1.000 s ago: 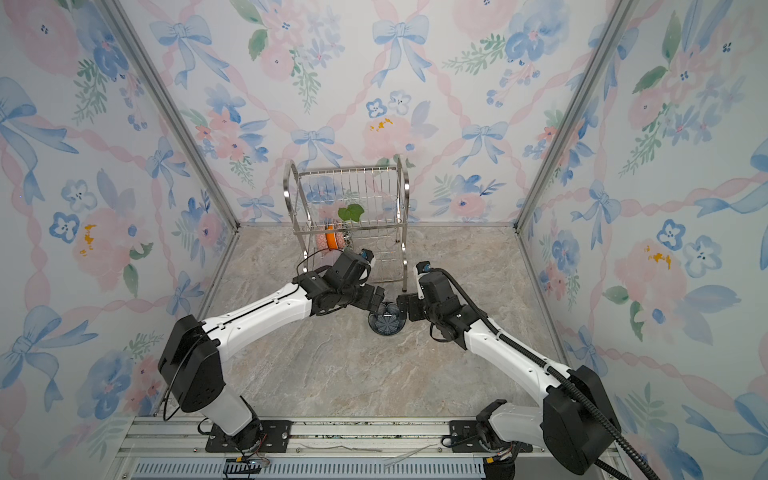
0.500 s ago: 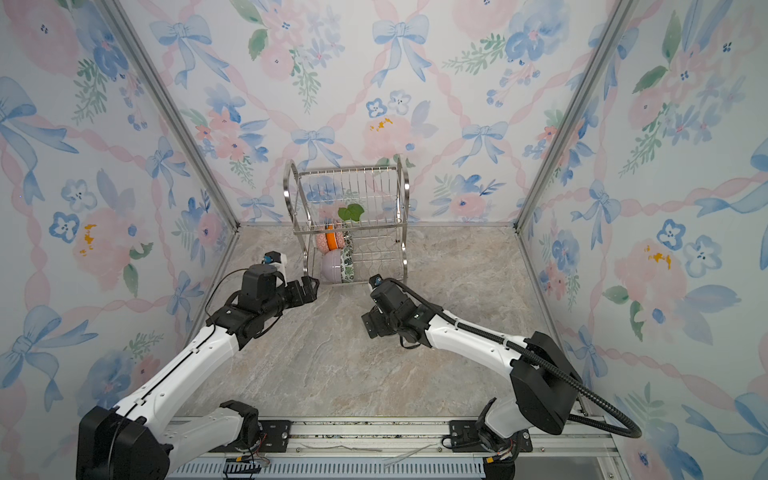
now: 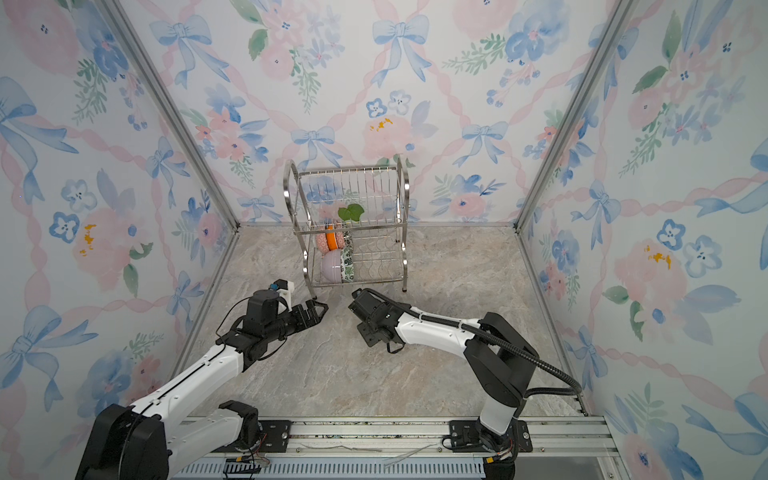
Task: Load the bowls into the dish rack
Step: 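Grasp the bowl's rim with the right gripper while the left gripper releases, then carry the black-and-white bowl with the right gripper to the rack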
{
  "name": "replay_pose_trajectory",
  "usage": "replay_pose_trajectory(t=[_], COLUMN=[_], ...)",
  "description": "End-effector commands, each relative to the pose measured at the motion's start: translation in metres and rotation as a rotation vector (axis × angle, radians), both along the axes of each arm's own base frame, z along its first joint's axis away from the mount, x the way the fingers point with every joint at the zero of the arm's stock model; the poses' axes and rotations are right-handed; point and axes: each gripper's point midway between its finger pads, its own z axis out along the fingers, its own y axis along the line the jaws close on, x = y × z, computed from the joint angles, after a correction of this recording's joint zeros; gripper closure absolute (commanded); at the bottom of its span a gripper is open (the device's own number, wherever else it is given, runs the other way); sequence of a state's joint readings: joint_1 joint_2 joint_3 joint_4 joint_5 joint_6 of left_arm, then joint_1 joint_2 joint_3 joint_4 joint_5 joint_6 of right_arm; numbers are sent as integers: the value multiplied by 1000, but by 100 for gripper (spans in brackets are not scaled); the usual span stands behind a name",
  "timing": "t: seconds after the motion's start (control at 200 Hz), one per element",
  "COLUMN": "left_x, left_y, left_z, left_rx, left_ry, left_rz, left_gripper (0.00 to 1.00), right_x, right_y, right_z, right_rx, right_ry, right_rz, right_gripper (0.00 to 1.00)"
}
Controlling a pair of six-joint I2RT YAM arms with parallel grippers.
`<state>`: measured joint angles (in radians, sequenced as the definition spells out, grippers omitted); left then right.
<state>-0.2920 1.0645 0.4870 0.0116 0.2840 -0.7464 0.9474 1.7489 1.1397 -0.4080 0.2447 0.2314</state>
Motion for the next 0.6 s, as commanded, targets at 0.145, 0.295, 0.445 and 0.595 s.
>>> replay_pose_trajectory(t=[0.145,0.295,0.445,0.595], left_x=[-6,-4,0,12], left_y=[-5,-5,-7,4], left_z=[2,2,5,16], left_rx=[-61,-48,-29,35], left_ry=[-13,-23,-34,-58], left_rz=[-13,-11,-28,29], left_gripper=[2,2,2,2], right_x=[-6,-7,-10,-5], right_y=[-1,0,7,14], right_z=[-10,-7,3,29], right_rx=[-83,-70,-11,103], right_ry=[35,31,28,18], right_rz=[34,36,56,50], right_gripper=[65,81,94,100])
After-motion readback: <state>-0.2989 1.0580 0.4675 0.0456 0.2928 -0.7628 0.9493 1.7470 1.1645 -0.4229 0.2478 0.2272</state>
